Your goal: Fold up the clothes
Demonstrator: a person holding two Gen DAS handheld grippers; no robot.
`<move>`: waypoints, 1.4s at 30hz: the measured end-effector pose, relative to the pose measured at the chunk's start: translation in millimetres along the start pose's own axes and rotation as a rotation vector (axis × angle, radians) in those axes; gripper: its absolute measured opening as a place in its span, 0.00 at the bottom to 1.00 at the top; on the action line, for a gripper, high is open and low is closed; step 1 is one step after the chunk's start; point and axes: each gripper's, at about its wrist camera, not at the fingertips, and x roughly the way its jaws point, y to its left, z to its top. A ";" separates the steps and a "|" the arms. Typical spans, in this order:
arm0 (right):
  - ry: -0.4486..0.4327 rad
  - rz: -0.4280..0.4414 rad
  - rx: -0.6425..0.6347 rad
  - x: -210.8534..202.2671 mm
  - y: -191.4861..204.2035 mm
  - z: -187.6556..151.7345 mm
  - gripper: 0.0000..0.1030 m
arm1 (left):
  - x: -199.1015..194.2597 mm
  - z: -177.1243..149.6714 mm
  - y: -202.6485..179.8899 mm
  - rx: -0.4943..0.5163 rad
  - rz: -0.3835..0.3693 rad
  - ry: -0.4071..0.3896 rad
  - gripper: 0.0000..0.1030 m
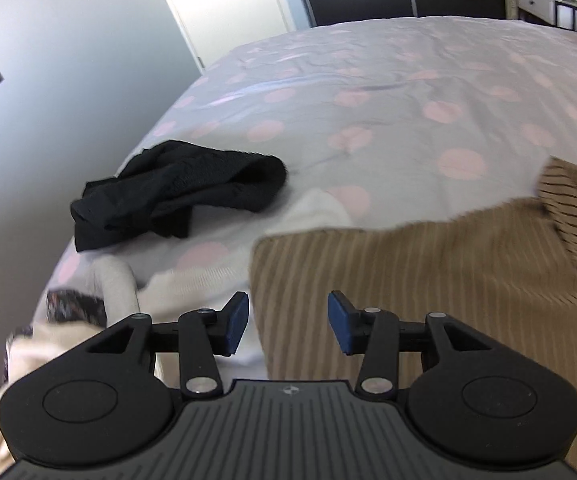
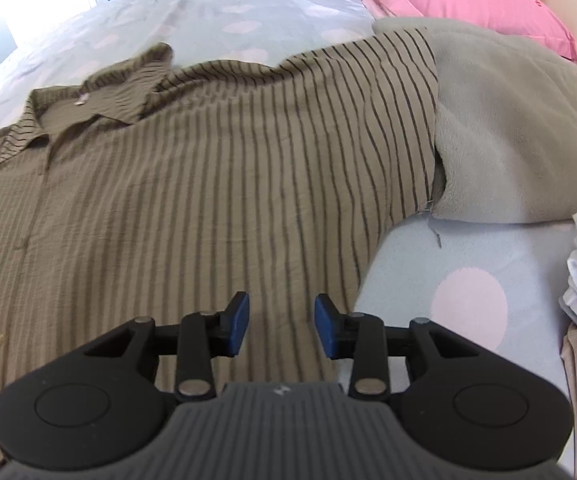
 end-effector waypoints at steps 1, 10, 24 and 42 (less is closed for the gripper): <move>0.003 0.010 -0.005 -5.7 3.1 -1.9 0.38 | -13.6 -6.8 -4.2 0.009 -0.020 0.001 0.41; 0.008 0.117 -0.034 -75.6 26.2 -44.0 0.38 | -119.8 -88.8 -32.9 0.084 -0.168 0.064 0.44; 0.070 0.122 -0.043 -149.1 15.3 -176.8 0.38 | -175.0 -262.8 -43.2 0.177 -0.257 0.228 0.45; 0.132 -0.002 0.039 -145.8 -24.9 -233.0 0.38 | -128.2 -319.3 -50.5 0.225 -0.165 0.414 0.21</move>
